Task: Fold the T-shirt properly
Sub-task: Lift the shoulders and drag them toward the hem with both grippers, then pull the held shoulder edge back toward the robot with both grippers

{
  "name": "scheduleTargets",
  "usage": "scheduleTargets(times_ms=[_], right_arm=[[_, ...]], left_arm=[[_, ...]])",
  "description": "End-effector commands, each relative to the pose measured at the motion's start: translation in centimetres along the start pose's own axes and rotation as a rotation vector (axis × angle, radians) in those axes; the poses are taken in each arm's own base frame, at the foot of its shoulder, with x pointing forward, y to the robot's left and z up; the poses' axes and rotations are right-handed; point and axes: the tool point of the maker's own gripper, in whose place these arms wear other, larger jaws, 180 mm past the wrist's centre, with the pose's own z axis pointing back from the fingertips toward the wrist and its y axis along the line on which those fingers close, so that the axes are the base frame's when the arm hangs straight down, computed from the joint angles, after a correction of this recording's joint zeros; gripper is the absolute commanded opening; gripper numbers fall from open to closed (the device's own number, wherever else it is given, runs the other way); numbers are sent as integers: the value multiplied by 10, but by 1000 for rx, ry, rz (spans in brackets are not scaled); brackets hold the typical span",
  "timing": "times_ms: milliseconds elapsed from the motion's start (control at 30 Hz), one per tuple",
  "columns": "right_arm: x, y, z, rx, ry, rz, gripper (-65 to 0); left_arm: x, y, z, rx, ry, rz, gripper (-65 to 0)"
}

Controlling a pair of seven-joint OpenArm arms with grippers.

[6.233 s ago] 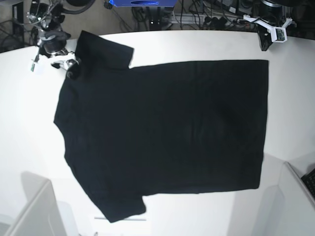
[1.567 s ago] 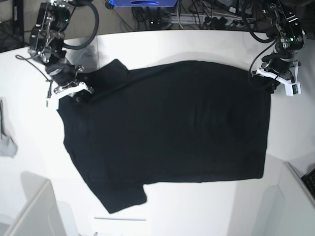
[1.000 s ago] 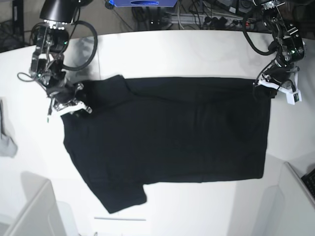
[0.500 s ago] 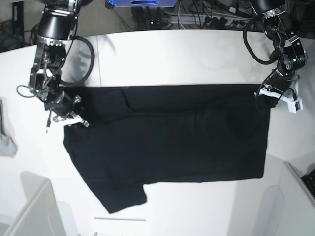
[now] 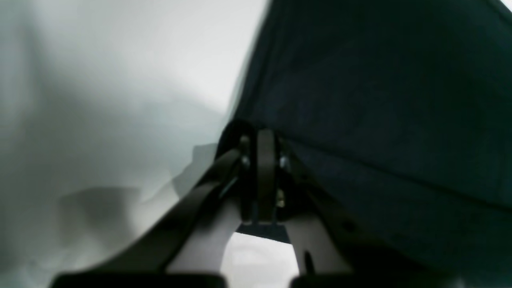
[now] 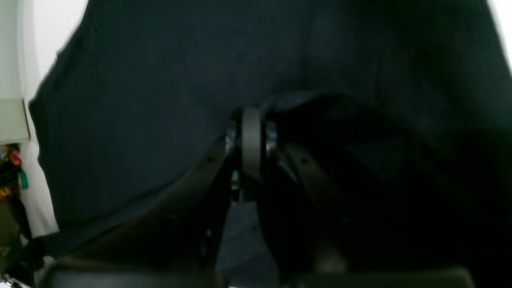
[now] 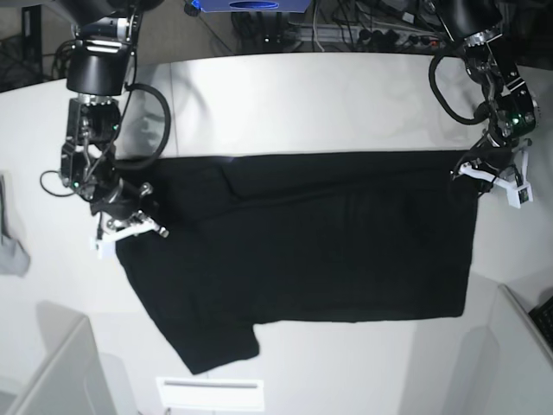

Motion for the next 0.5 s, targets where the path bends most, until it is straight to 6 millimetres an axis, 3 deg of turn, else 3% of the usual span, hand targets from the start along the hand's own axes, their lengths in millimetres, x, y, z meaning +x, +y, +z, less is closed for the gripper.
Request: scheduleTargets(times_ms=[0, 467], right_arm=[[24, 4, 5, 14, -57, 15, -650], [23, 5, 3, 12, -44, 19, -650]], left_arm=[[22, -1, 3, 1, -64, -15, -650], [34, -3, 1, 7, -87, -24, -650]])
